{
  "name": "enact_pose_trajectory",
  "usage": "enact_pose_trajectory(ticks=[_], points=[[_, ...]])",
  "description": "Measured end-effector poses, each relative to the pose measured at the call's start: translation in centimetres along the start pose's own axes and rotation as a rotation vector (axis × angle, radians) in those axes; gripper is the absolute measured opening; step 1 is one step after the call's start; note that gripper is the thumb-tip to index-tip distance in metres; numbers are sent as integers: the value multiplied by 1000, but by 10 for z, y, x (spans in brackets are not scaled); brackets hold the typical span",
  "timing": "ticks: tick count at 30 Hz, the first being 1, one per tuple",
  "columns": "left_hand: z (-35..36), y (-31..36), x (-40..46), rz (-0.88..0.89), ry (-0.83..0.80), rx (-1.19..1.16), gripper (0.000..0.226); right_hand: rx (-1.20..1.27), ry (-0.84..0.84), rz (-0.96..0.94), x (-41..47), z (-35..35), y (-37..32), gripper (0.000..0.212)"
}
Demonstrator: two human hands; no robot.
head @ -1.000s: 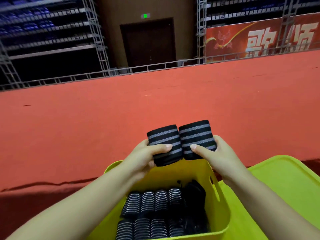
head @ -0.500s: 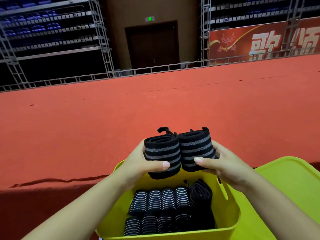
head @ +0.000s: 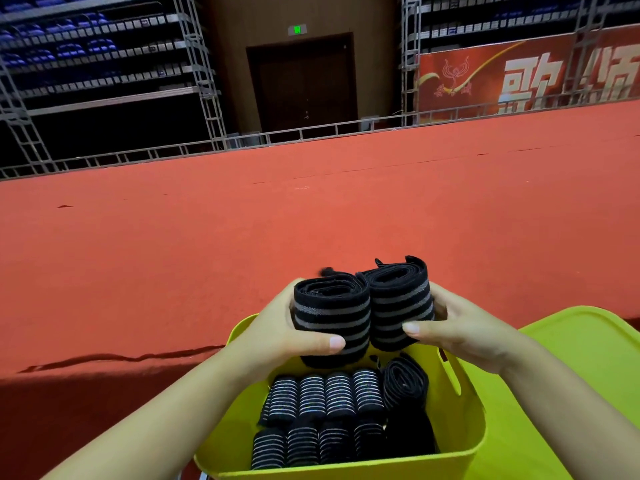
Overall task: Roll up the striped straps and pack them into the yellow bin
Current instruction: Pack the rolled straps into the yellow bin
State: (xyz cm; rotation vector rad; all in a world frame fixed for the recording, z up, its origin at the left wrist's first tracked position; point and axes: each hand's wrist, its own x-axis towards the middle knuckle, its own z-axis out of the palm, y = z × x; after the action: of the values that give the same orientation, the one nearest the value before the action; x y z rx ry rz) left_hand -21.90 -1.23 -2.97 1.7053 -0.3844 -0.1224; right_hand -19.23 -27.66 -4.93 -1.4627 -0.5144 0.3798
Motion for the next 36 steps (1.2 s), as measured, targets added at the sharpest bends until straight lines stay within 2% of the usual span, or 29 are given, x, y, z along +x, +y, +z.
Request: enact_pose_trajectory(ticks=[4, 8, 10, 16, 19, 25, 32, 36], points=[[-9, -8, 1, -31, 98, -8, 79, -29, 117, 40, 6, 6, 8, 87], [-22, -28, 1, -163, 170, -51, 77, 46, 167, 63, 5, 13, 10, 57], [-25, -39, 1, -287, 182, -92, 79, 85, 202, 80, 6, 16, 10, 50], [-22, -80, 15, -760, 109, -21, 56, 161, 260, 175, 9, 27, 18, 31], [-21, -101, 29, -875, 77, 29, 66, 152, 251, 227, 10, 31, 23, 41], [-25, -120, 41, -1024, 85, 103, 50, 180, 239, 286, 9, 31, 28, 51], [-34, -123, 44, -1090, 127, 172, 47, 173, 242, 333, 12, 32, 32, 43], [-30, -121, 45, -1086, 130, 191, 46, 141, 248, 357, 13, 30, 32, 29]])
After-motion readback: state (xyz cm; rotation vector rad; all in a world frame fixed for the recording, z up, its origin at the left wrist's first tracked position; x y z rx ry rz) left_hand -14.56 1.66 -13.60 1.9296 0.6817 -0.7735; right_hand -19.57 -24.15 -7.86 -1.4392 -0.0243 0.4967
